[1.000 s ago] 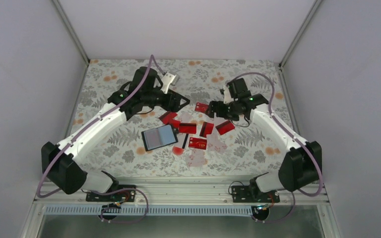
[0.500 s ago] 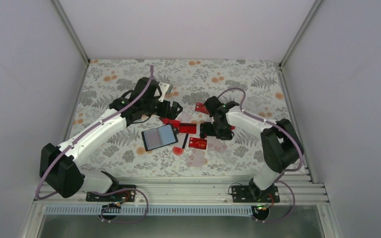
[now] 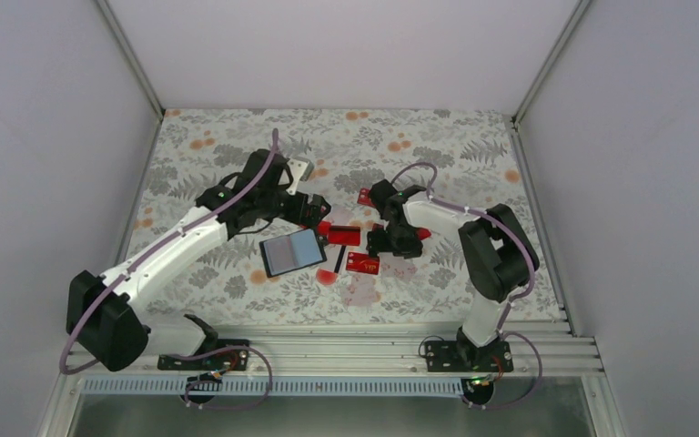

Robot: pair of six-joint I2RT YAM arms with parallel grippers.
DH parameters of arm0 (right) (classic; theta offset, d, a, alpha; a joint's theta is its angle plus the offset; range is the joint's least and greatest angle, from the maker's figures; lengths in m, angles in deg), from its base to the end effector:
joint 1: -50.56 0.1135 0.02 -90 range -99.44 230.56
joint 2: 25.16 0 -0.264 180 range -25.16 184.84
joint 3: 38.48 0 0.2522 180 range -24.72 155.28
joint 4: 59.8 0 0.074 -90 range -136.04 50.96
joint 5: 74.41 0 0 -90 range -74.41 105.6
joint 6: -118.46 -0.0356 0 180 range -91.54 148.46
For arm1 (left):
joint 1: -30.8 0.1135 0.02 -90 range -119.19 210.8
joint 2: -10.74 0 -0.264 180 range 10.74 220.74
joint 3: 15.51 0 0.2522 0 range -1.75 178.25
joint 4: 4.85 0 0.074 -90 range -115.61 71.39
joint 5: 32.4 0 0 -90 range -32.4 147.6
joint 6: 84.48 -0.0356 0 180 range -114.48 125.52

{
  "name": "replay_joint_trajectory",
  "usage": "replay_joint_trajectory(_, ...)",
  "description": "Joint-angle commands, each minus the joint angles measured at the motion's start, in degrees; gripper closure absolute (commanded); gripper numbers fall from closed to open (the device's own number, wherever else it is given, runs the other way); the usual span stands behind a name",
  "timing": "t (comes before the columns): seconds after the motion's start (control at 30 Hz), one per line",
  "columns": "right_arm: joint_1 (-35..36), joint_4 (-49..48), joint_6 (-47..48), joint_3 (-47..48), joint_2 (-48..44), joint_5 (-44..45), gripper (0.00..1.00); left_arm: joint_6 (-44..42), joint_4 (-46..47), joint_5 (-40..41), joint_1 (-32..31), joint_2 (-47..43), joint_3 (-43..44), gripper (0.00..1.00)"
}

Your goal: Put the credit cards into the card holder

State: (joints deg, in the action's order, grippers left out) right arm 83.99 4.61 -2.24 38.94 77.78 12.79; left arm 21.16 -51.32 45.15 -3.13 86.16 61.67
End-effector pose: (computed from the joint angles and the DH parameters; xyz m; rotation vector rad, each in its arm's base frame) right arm 0.2551 0.1705 0.1526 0.0743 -3.1151 -0.0655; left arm 0.2305 -0.1643 0.3002 0.4951 2.3803 -0.6653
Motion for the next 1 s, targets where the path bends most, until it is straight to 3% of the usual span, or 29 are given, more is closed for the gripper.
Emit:
replay_joint_trajectory(0.0, 0.2, -0.6, 0.9, -1.4, 0.1, 1.8, 0.15, -1.8, -0.3, -1.5, -0.3, -3.6, -1.8, 0.0)
replay_joint_trajectory(0.17, -1.1, -3.8, 1.3, -4.9, 1.4, 2.4, 0.22, -3.1, -1.7, -1.8, -0.5, -5.2, -2.6, 0.0)
replay_joint_trajectory(0.43, -0.6, -6.8, 3.1, -6.2, 6.4, 6.1, 0.5, -1.7, -1.9, -1.5, -1.0, -6.5, -2.4, 0.0)
replay_joint_trajectory(0.6, 0.3, -7.8, 3.4, -6.9, 9.2, 6.5, 0.57, -1.4, -2.6, -0.7, -1.5, -7.0, -2.0, 0.0)
replay_joint_trajectory(0.97, 0.4, -4.5, 3.6, -0.8, -2.1, 1.2, 0.59, 2.4, -2.7, 0.2, -1.9, -9.9, -3.5, 0.0)
